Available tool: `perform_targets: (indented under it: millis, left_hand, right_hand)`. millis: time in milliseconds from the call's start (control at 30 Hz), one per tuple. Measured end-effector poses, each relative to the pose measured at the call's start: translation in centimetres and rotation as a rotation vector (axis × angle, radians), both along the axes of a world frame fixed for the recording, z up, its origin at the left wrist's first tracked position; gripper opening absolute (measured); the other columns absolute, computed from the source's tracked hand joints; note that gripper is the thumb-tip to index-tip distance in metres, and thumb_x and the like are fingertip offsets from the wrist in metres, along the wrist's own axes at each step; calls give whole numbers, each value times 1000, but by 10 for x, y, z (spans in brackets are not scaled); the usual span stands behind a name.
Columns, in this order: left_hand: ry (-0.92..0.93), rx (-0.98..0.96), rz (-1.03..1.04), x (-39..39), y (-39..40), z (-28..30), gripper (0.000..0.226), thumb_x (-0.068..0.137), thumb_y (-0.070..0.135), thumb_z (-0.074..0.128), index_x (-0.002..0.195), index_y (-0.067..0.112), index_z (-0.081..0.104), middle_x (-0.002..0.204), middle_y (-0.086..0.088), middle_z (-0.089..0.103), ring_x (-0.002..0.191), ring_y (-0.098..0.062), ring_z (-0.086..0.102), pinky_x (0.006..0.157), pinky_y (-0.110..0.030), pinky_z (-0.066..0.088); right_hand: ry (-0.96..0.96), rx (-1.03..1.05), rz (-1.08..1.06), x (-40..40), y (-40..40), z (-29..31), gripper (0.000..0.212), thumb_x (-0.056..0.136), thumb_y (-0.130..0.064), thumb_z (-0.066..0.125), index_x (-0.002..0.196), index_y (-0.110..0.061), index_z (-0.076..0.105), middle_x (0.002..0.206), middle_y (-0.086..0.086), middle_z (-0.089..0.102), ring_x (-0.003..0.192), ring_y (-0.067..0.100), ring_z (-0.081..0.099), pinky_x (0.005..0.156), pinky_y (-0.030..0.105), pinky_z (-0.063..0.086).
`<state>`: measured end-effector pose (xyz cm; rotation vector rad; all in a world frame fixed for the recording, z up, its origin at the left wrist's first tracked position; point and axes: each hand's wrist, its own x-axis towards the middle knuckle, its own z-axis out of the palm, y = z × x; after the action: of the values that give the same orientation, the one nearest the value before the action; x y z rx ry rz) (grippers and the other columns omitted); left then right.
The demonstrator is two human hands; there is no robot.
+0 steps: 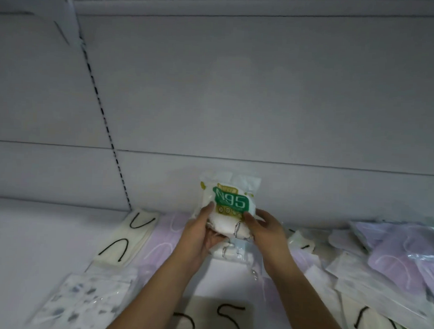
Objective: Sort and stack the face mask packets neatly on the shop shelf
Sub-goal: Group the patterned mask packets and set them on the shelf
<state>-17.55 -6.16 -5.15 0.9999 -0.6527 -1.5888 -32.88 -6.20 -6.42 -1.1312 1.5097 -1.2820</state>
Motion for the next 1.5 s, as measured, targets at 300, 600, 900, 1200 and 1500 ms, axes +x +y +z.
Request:
perform_targets:
  millis: [300,600,900,1200,1500]
  left_hand:
    - [-1060,-163,78,42,-32,-30,53,94,23,65,141,6,50,135,-16,59,125,-29,56,97,-23,41]
    - [-1150,-162,-120,33,-42,-43,55,91,28,66,137,3,49,127,-12,62,117,-29,59,83,-22,39]
    - [-1258,-838,114,-14,6,-14,41,87,17,58,128,11,59,127,-8,57,116,-25,53,96,-34,46]
    - [-1573,-795,-794,-119,68,-74,87,85,75,48,157,39,16,166,-5,12,151,-34,14,120,-46,18]
    - [-1682,-749,-812,-161,69,-84,82,90,66,50,158,35,14,167,-2,6,153,-32,5,119,-49,15]
  right_hand:
    - [419,94,3,17,-32,-16,47,89,-40,68,122,-8,60,104,7,69,94,23,66,74,26,44]
    - [458,152,88,13,-20,-18,33,101,-38,49,99,-9,65,85,7,64,83,22,60,61,18,38]
    - [486,-14,-241,-42,11,19,58,102,-43,44,147,-7,42,149,16,47,136,28,45,113,35,35]
    - [1059,185,-313,-172,124,13,89,83,-59,67,154,-23,29,159,9,30,144,31,31,116,43,27]
    - [1066,249,-318,-225,152,-51,56,82,-64,64,128,-33,63,132,-2,63,122,26,54,91,37,48]
